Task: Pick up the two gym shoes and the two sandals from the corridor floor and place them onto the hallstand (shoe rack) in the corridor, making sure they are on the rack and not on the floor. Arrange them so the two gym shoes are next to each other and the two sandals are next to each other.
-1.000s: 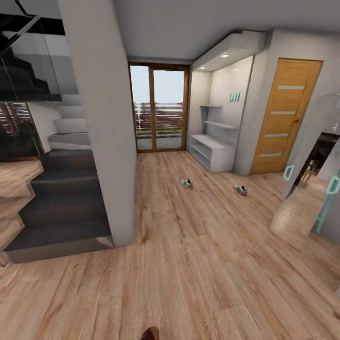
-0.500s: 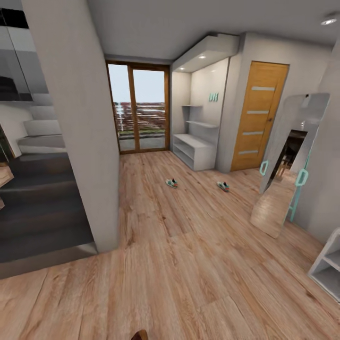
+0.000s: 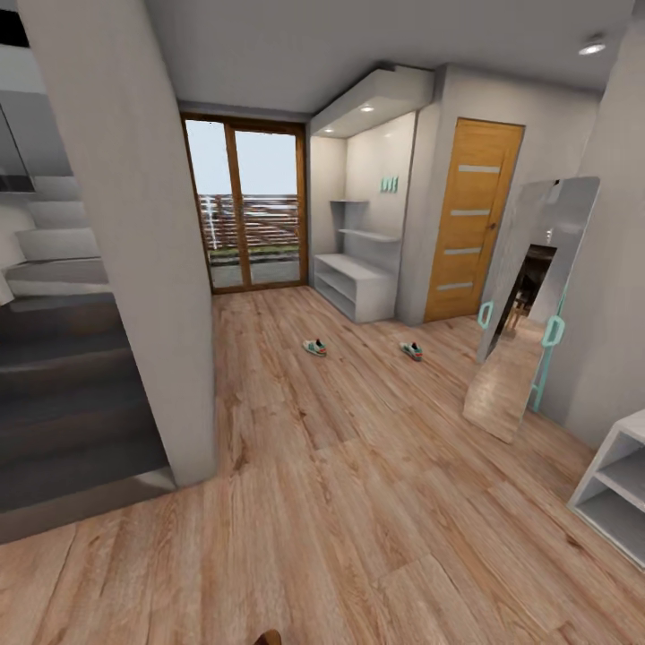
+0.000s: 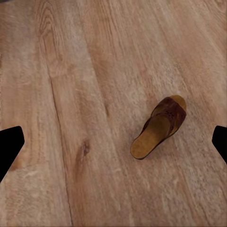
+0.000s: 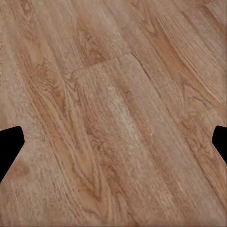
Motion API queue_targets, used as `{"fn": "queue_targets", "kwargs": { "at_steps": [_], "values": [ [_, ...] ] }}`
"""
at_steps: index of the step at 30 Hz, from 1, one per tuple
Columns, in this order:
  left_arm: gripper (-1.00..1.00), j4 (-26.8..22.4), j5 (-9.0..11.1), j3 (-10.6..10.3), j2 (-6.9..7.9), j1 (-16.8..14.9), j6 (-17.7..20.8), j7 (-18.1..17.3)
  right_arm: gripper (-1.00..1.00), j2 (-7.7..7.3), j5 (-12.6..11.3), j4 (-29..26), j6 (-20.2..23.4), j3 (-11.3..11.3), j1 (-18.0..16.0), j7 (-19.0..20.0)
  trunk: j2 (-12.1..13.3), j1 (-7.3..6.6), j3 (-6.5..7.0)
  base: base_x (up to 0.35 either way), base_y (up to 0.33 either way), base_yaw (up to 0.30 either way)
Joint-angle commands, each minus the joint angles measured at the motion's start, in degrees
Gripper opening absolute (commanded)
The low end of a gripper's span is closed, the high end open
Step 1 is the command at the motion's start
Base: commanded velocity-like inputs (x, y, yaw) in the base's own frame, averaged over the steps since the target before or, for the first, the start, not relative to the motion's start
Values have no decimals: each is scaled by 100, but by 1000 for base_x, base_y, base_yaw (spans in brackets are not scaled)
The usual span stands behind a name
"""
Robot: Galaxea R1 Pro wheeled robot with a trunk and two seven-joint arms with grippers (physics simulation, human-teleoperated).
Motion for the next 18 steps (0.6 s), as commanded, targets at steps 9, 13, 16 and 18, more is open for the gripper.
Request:
{"fn": "queue_targets", "kwargs": {
  "at_steps": [9, 13, 16, 18],
  "values": [
    [100, 4, 26, -4, 0, -3, -17, -1, 100, 1, -4, 3, -18, -4, -2, -4, -3, 0, -6, 0, 18, -5],
    [100, 4, 26, -4, 0, -3, -19, -1, 100, 1, -6, 3, -18, -4, -3, -4, -3, 0, -6, 0, 3, -21],
    [100, 4, 28, -4, 0, -3, -19, -1, 100, 1, -5, 3, -18, -4, -2, -4, -3, 0, -6, 0, 1, -108],
    [100, 4, 30, -4, 0, -3, -19, -1, 100, 1, -5, 3, -18, -4, -2, -4, -3, 0, -6, 0, 1, -150]
  ]
}}
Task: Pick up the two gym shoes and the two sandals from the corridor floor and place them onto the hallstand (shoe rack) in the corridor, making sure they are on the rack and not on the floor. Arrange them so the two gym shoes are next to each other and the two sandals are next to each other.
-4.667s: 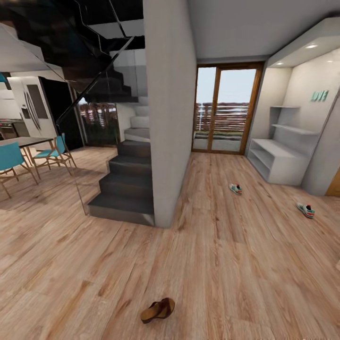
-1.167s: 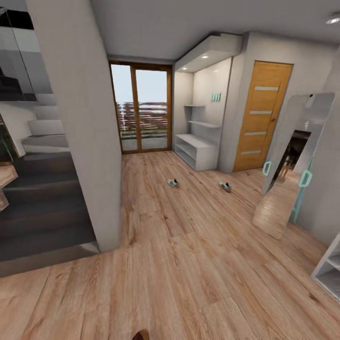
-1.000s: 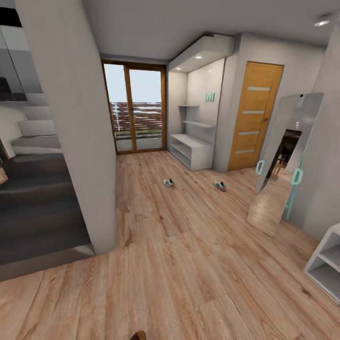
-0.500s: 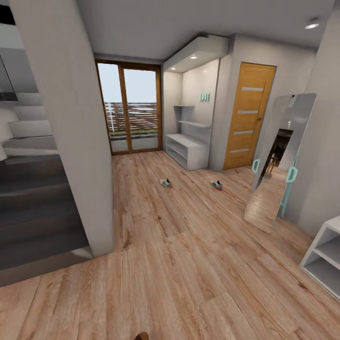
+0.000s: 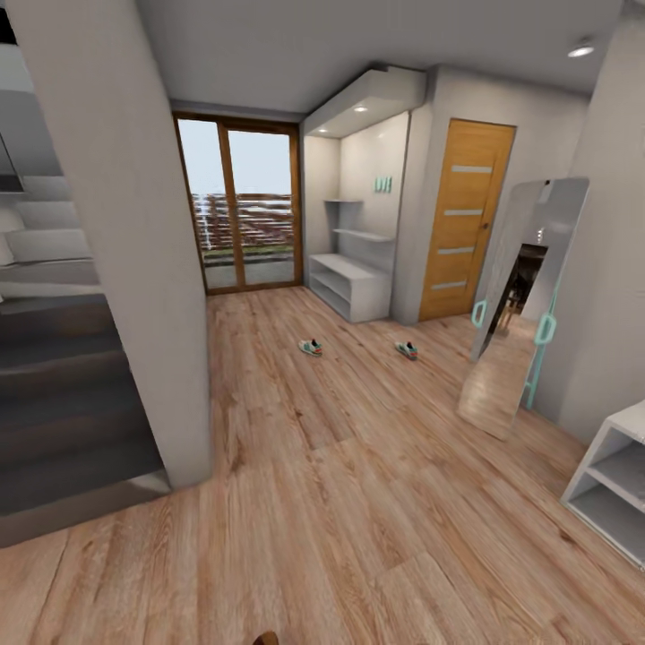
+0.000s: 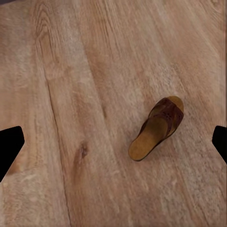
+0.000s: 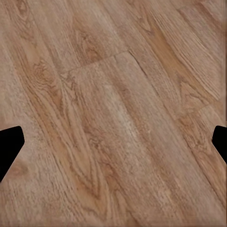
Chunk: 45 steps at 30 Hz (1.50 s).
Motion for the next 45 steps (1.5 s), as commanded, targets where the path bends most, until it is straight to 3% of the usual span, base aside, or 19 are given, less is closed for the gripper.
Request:
{"fn": "queue_targets", "kwargs": {
  "at_steps": [1, 13, 16, 17, 21, 24, 25, 31, 32, 35, 45],
  "values": [
    [100, 3, 26, -3, 0, -2, -17, -1, 100, 1, -3, 5, -18, -3, -4, -4, -3, 0, -6, 0, 1, -183],
    [100, -11, -21, -7, 11, -7, -17, -3, 100, 4, 8, -2, -16, 13, -5, 26, -3, 0, -6, 0, 0, -125],
    [100, -21, -2, -7, 103, -79, 5, -2, 100, 7, 21, -43, -20, 31, -6, 39, -3, 0, -6, 0, 0, -18],
    [100, -23, 3, -8, 139, -125, 20, -5, 100, 8, 23, -72, -19, 35, -6, 41, -3, 0, -6, 0, 0, -10],
    [100, 51, 25, -13, 364, -791, 126, -51, 100, 3, 38, -747, -8, 46, -33, 47, -3, 0, -6, 0, 0, -5],
    [100, 78, 21, -17, 396, -978, 189, -58, 100, 2, 42, -966, 2, 48, -56, 51, -3, 0, -6, 0, 0, -2],
    [100, 111, 2, -36, 430, -1322, 456, -67, 100, 1, 43, -1429, 23, 49, -204, 55, -3, 0, -6, 0, 0, 0],
    [100, 122, -18, -43, 416, -1533, 775, -70, 100, 1, 40, -1730, 68, 53, -577, 60, -3, 0, -6, 0, 0, 0],
    [100, 124, -22, -60, 412, -1584, 838, -71, 100, 1, 36, -1809, 206, 57, -862, 60, -3, 0, -6, 0, 0, 0],
    [100, 127, -32, -72, 408, -1593, 857, -71, 100, -11, 27, -1898, 478, 53, -1096, 72, -3, 0, -6, 0, 0, 0],
    [100, 126, -47, -86, 418, -1554, 851, -71, 100, -24, 42, -1963, 672, 65, -1198, 108, -3, 0, -6, 0, 0, 0]
  ]
}}
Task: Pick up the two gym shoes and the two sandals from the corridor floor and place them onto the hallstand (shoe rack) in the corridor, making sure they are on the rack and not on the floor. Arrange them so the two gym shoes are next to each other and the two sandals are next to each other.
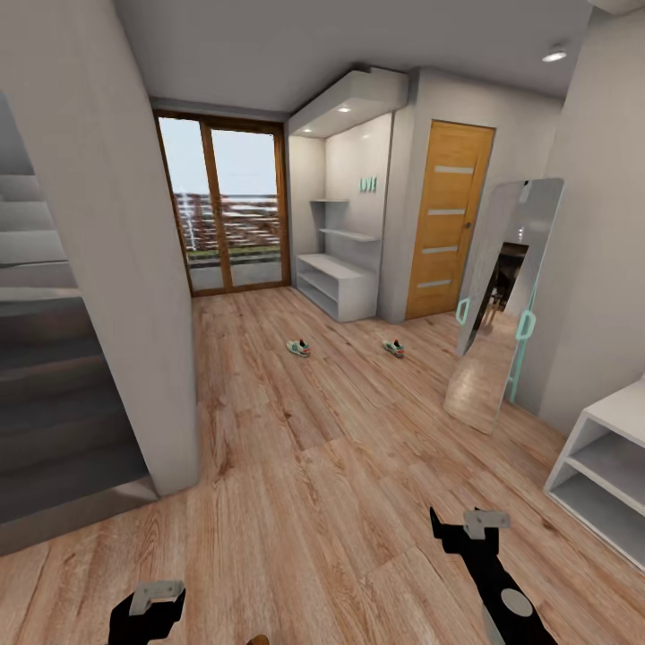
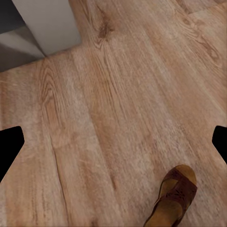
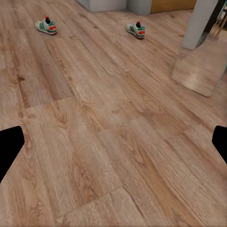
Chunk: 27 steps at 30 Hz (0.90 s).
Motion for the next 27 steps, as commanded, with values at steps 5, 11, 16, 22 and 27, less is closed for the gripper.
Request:
{"fn": "queue_targets", "kwargs": {
  "at_steps": [5, 11, 16, 22, 27],
  "values": [
    [100, 5, 2, -1, -6, 6, -31, -8, 100, 2, 7, 1, 10, -2, -17, 8, -3, 0, -6, 0, 0, 0],
    [100, 3, -4, -57, -4, 7, -37, -8, 100, 6, 13, 10, 25, -1, -22, 8, -3, 0, -6, 0, 0, 0],
    [100, -11, 2, -103, 2, 3, -45, -8, 100, 7, 4, 2, 31, -1, -22, 9, -3, 0, -6, 0, 0, 0],
    [100, -48, 9, -116, -6, -2, -43, -8, 100, 7, -8, -4, 36, -3, -23, 9, -83, 43, -42, 0, 0, 0],
    [100, -54, 13, -112, -12, -11, -35, -8, 100, 4, -13, -13, 39, -8, -23, 9, -284, 153, -131, 0, 0, 0]
  ]
}}
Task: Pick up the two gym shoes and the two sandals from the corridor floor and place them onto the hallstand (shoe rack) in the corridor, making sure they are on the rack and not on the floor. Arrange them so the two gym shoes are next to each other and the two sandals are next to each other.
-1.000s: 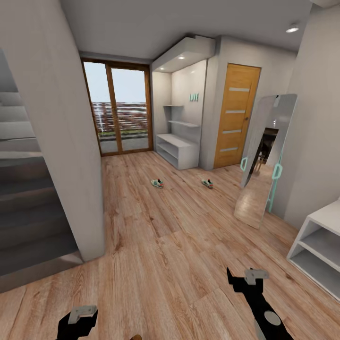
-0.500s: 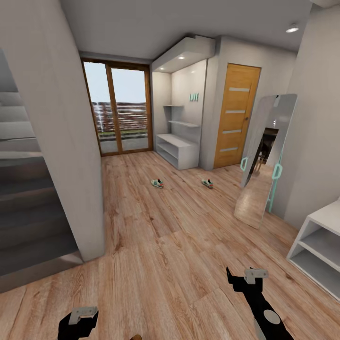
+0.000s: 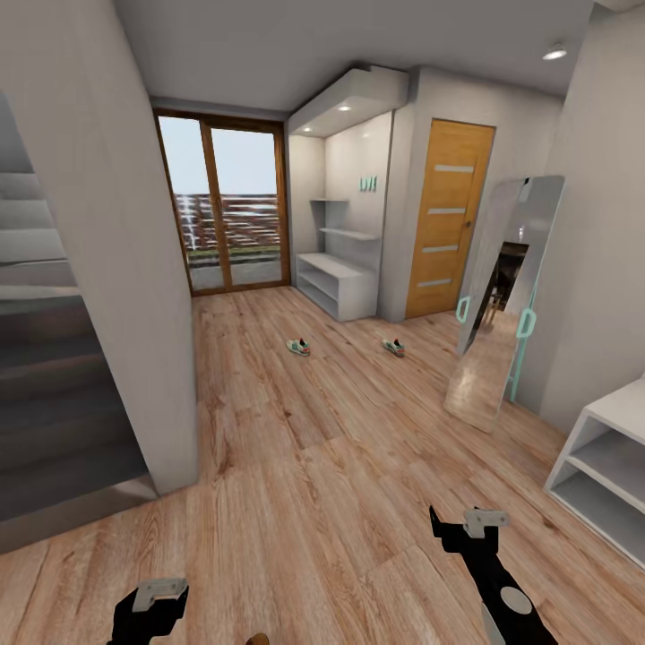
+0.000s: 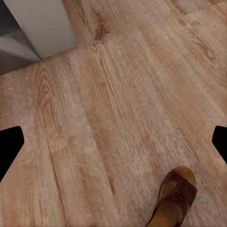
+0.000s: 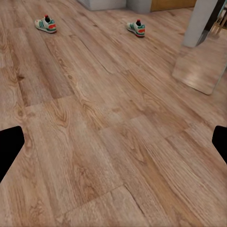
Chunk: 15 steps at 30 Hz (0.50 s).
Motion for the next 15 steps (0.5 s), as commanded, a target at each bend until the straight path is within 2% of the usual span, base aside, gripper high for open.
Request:
{"fn": "queue_targets", "kwargs": {
  "at_steps": [1, 15],
  "values": [
    [100, 4, 19, 8, -1, -5, -15, -8, 100, -1, -2, -1, -17, -5, -3, 7, -44, 22, -24, 0, 0, 0],
    [100, 2, 11, 10, 3, -24, -5, -8, 100, -9, -19, -23, -35, -65, -2, -11, -606, 330, -275, 0, 0, 0]
  ]
}}
